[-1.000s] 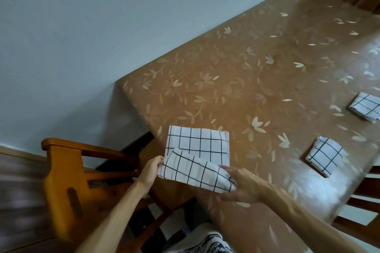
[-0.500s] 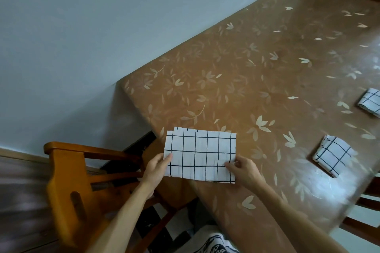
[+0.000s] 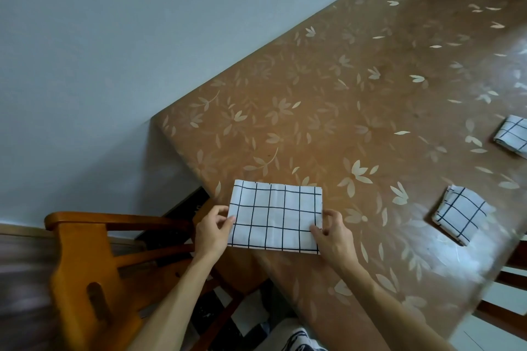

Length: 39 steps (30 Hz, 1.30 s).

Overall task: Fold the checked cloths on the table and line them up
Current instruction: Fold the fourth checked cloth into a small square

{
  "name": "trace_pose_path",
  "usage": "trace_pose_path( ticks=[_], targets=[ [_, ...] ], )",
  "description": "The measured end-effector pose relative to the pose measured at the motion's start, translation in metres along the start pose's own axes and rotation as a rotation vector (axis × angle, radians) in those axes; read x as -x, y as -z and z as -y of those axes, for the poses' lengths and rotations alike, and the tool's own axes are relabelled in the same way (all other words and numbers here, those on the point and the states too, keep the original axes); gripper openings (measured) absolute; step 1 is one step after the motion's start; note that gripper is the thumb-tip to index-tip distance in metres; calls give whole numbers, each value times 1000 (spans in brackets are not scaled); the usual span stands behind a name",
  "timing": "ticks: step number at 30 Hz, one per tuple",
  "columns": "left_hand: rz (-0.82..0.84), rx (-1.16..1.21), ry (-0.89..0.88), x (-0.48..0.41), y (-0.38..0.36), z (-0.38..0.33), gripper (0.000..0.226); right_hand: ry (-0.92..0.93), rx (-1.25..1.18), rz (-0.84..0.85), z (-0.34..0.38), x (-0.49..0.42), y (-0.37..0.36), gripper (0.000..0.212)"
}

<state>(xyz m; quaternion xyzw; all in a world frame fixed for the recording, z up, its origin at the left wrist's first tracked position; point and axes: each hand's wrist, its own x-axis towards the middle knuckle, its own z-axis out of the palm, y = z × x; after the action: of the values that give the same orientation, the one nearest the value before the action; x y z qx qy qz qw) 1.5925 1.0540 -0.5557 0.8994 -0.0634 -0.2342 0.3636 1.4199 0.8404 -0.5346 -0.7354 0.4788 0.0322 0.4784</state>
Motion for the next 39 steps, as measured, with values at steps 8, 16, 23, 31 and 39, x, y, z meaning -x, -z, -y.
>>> trace_pose_path(
  ticks=[8,16,23,31,39],
  targets=[
    [-101,-155,13,2,-3,-5,26,-4,113,-61,2,4,-5,41],
    [-105,-205,175,3,-7,-2,37,-44,133,-65,4,1,-8,40],
    [-52,-109,214,9,-21,5,35,5,207,-116,4,5,-10,41],
    [-213,-98,166,31,-34,-5,33,619,587,-7,26,25,-61,61],
    [-189,-118,171,26,-37,-2,37,681,743,165,14,-4,-102,61]
  ],
)
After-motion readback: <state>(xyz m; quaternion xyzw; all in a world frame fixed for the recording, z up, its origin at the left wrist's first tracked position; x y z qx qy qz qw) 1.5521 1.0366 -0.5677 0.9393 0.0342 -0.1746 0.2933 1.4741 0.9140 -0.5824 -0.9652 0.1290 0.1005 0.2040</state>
